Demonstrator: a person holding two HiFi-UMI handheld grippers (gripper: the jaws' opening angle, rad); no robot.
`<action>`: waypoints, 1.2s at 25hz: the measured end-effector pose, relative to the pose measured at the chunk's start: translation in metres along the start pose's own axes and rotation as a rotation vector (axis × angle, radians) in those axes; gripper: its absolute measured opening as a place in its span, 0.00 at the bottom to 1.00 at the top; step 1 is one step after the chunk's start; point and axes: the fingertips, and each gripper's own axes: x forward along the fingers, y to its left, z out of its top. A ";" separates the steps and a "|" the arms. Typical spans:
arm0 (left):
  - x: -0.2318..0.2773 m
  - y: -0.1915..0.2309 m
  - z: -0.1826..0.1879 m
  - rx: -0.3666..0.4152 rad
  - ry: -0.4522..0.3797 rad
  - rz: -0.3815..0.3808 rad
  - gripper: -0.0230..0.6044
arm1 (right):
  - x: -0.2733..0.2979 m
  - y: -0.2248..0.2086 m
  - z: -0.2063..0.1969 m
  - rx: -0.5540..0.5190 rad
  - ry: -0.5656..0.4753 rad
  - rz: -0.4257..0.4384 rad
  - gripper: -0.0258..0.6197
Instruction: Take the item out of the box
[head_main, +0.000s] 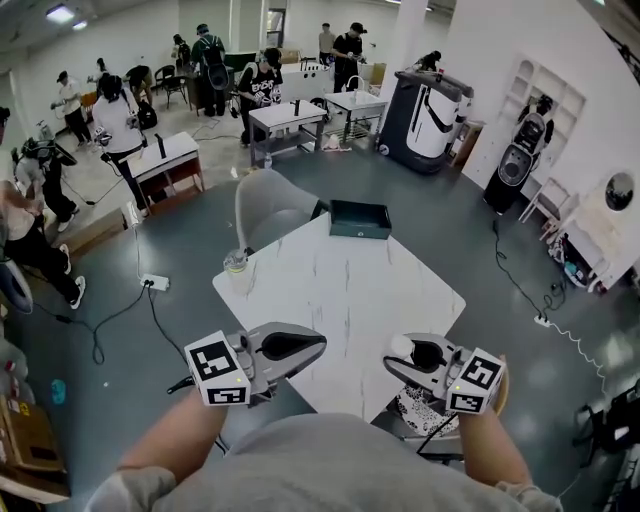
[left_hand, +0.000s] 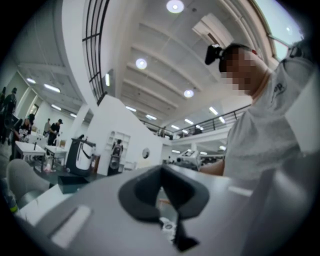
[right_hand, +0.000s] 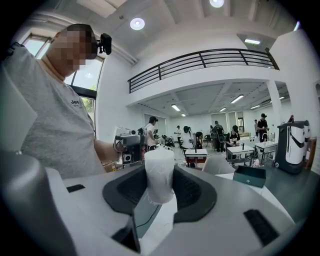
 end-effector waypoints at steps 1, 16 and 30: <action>0.002 0.002 -0.001 -0.001 -0.001 0.011 0.04 | -0.001 -0.003 0.000 0.001 -0.001 0.006 0.28; 0.011 0.019 -0.006 0.001 0.015 0.061 0.04 | 0.006 -0.025 0.008 0.022 -0.033 0.061 0.28; 0.010 0.027 -0.006 0.003 0.019 0.058 0.04 | 0.012 -0.032 0.007 -0.008 -0.013 0.031 0.28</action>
